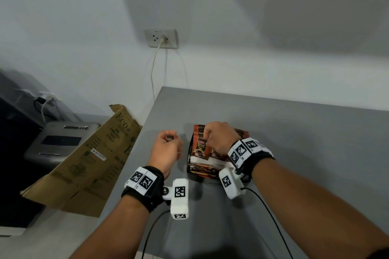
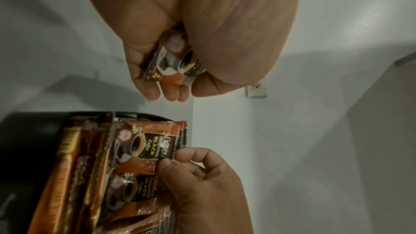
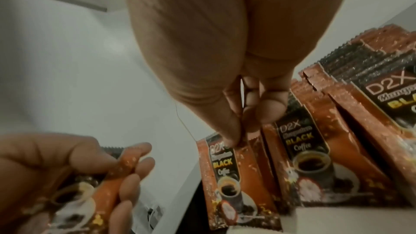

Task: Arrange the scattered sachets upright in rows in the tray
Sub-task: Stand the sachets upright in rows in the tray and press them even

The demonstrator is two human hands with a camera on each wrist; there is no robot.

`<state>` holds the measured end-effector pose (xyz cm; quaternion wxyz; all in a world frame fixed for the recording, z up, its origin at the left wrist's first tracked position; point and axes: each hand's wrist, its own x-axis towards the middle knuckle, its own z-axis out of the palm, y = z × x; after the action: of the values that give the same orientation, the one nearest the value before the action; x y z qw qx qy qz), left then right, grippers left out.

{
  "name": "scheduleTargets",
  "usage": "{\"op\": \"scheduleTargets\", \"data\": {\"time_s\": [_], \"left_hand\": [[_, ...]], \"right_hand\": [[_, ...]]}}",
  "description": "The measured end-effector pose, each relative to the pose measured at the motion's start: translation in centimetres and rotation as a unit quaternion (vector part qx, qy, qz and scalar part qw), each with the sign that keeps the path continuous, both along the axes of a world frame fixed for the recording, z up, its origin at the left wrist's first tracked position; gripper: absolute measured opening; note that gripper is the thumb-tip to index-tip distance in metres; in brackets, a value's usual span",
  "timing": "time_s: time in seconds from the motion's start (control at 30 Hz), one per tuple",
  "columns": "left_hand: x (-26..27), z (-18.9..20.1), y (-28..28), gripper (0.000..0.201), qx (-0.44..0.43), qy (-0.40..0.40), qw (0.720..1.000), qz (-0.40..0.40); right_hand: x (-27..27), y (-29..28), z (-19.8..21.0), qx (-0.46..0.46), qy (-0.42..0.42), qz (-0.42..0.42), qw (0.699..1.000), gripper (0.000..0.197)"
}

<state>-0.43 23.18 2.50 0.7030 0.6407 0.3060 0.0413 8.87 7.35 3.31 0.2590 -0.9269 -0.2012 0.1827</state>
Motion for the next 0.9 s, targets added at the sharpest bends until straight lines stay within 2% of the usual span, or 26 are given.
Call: {"op": "scheduleTargets", "data": {"time_s": [0.23, 0.47, 0.6, 0.7, 0.77, 0.83, 0.9], "left_hand": [[-0.7, -0.3, 0.6, 0.033, -0.022, 0.010, 1.000, -0.001], [-0.6, -0.6, 0.3, 0.032, 0.020, 0.005, 0.999, -0.037], [-0.4, -0.2, -0.2, 0.036, 0.043, -0.028, 0.995, -0.080], [0.0, 0.0, -1.0, 0.043, 0.042, -0.052, 0.990, -0.125], [0.4, 0.1, -1.5, 0.047, 0.038, -0.054, 0.988, -0.142], [0.7, 0.2, -1.9, 0.044, 0.034, -0.046, 0.990, -0.129], [0.9, 0.2, -2.0, 0.032, 0.011, -0.031, 0.995, -0.095]], "right_hand": [[0.0, 1.3, -1.1, -0.048, -0.001, 0.018, 0.999, 0.031], [0.1, 0.9, -1.0, -0.036, -0.018, 0.007, 0.999, 0.026], [0.0, -0.1, 0.7, 0.033, -0.023, -0.002, 0.999, 0.017], [-0.8, -0.3, 2.1, 0.116, 0.028, 0.024, 0.993, 0.018], [-0.9, -0.7, 2.4, 0.122, 0.041, 0.040, 0.991, 0.016], [-0.5, -1.6, 2.6, 0.123, 0.010, 0.016, 0.992, 0.013], [0.3, -3.0, 2.6, 0.115, -0.017, -0.021, 0.993, 0.012]]}}
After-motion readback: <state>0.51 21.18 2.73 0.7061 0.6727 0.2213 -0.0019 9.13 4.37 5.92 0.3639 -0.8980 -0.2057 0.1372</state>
